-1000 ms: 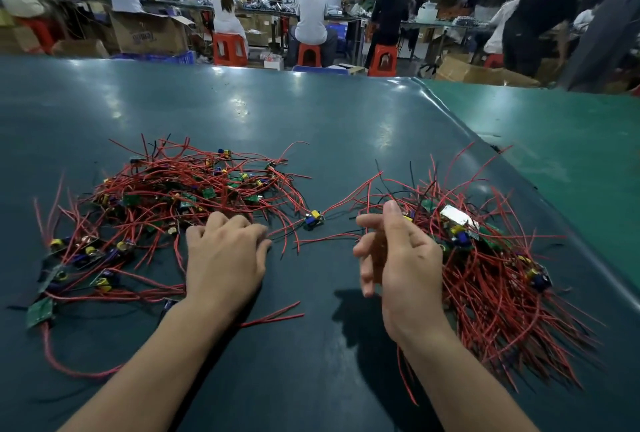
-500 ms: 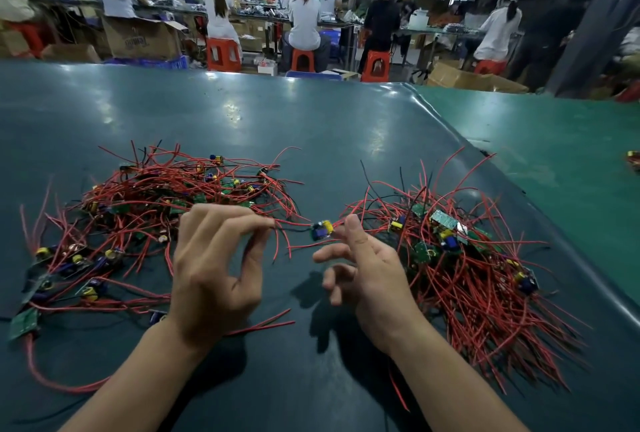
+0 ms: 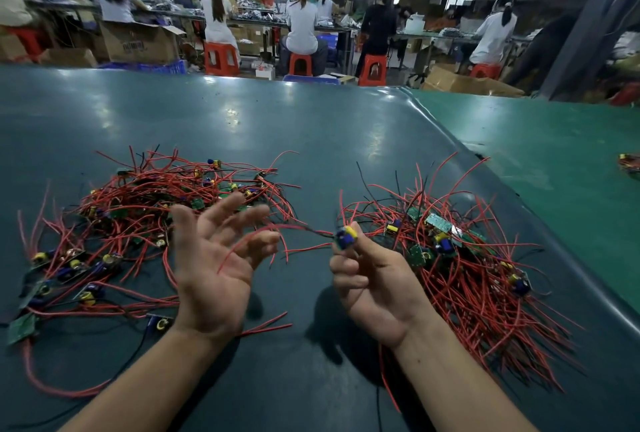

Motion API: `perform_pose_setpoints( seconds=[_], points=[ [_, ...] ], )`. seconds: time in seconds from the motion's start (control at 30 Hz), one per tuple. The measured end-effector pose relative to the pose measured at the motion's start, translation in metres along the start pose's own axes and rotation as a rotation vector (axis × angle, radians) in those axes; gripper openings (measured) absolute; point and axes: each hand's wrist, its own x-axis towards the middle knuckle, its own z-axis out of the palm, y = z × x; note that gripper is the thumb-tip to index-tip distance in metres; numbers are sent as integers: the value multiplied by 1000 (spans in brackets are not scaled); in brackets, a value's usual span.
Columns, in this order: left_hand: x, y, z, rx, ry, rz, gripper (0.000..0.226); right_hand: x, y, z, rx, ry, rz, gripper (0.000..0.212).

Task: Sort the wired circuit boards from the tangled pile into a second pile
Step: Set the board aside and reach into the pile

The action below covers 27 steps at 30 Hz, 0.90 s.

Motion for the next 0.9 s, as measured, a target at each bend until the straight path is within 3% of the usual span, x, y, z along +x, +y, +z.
perform_pose_setpoints(
  seconds=[0.07,0.13,0.23,0.3,0.37,0.47,0.53,0.63,0.73,0.8,0.9],
  points=[
    [6,2,-7,-136,51,-255,85,-3,-3,-1,-12,-54,1,12],
    [9,3,-8,-53,38,-409,75,-5,-2,-1,-99,-89,-4,11],
    [4,-6,4,245,-157,-616,56,-5,5,1,-378,-49,-75,16],
    [-4,-12,9,344,-323,-682,57,-5,9,2,-502,-30,-112,19],
    [-10,-14,7,371,-416,-662,54,-6,12,1,-593,10,-172,27],
    [-11,-13,2,328,-428,-668,33,-4,15,0,-690,79,-299,38],
    [-9,-13,4,293,-371,-637,31,-2,17,-1,-630,53,-323,31],
    [-4,-14,6,81,-199,-532,54,-4,17,2,-654,11,-357,3],
    [-2,-12,6,-53,-155,-430,57,-7,19,3,-747,-65,-410,34],
    [-2,-12,6,-75,-143,-411,45,-8,21,4,-759,-96,-458,35],
    [-6,-12,9,3,-134,-375,8,-9,21,6,-710,-76,-502,23]
  ],
)
